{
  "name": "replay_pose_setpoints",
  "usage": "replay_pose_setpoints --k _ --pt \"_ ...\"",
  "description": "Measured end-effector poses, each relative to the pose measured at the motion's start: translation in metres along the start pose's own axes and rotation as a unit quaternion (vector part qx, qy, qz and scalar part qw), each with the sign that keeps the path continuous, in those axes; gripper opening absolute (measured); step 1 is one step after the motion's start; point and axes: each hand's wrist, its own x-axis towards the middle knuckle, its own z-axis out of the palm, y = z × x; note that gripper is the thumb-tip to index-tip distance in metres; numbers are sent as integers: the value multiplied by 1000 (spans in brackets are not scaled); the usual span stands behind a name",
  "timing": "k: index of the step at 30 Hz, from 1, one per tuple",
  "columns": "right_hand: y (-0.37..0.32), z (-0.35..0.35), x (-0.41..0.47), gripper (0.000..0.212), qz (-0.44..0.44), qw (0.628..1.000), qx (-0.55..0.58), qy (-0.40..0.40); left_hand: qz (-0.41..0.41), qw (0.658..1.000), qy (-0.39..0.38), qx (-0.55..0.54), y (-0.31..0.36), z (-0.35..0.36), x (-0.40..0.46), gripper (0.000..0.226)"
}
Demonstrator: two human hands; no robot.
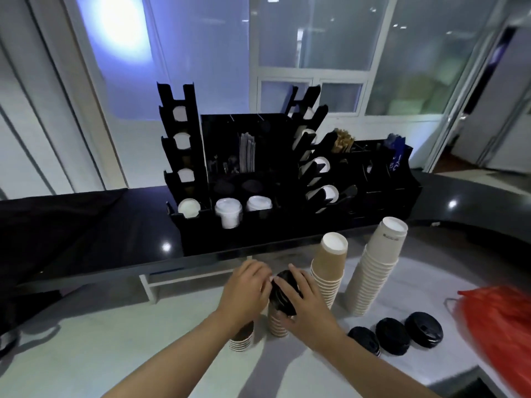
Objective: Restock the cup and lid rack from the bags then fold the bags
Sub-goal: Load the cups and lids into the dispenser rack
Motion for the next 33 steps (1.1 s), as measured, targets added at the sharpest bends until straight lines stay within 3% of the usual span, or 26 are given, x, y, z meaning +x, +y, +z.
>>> replay_pose_setpoints --k 10,16,25,33 --pt "15 -66 166 82 58 997 -7 41 -21 999 23 -7 -45 -32 88 26" --pt "65 -91 253 89 61 993 -74 -75 -45 999 13 14 -54 -20 136 23" --pt "120 -74 309 85 43 963 -167 -207 -86 995 -22 46 -84 8 181 26" --pt "138 -40 315 82 14 946 -200 -255 -92 986 -82 110 -100 34 189 32"
